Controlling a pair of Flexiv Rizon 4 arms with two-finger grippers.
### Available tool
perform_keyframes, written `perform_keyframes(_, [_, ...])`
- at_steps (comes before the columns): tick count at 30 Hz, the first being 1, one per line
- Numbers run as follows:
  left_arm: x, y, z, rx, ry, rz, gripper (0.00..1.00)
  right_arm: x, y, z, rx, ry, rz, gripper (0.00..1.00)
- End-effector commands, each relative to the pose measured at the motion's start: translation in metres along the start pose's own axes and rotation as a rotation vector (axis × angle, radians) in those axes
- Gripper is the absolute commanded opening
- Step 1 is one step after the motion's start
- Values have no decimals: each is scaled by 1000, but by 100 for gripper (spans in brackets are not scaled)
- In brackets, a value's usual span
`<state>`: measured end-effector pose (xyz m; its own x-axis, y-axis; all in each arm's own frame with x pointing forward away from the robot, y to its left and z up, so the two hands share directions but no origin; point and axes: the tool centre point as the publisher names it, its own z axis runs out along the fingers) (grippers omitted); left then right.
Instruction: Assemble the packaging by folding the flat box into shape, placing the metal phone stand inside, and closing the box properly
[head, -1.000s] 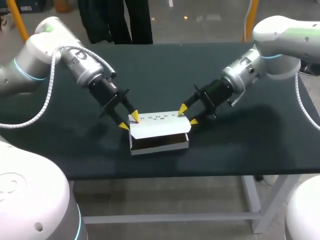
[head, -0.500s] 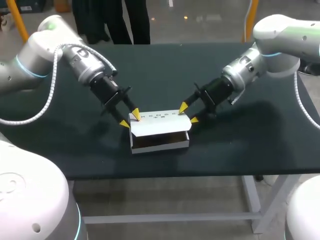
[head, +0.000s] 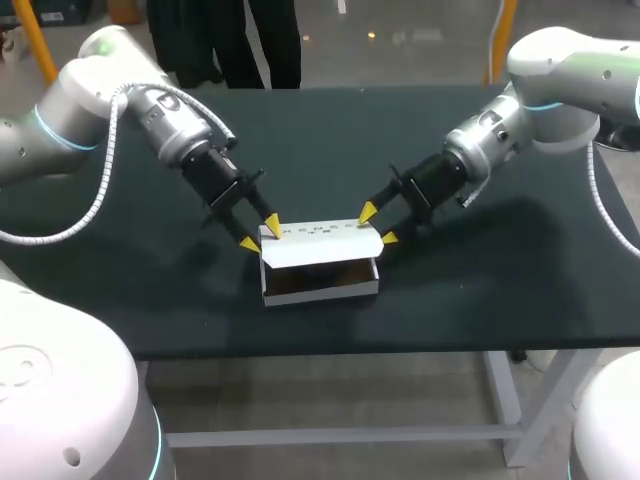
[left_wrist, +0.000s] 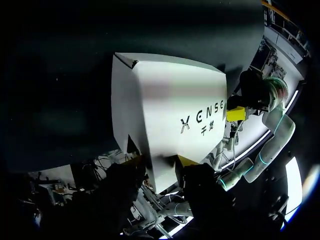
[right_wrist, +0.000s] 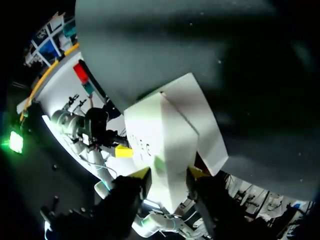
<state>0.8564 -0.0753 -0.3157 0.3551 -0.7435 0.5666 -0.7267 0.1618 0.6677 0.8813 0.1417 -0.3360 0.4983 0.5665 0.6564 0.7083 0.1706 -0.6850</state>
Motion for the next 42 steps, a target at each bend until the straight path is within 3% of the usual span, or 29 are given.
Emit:
perform_keyframes(1, [5,-4,0,-12,-7,-2,42,5,4,0,24,0,1,49])
perform_keyframes(42, [8,-5,-8,-55,-18,-43,40,12,4,-6,70,6,27,49])
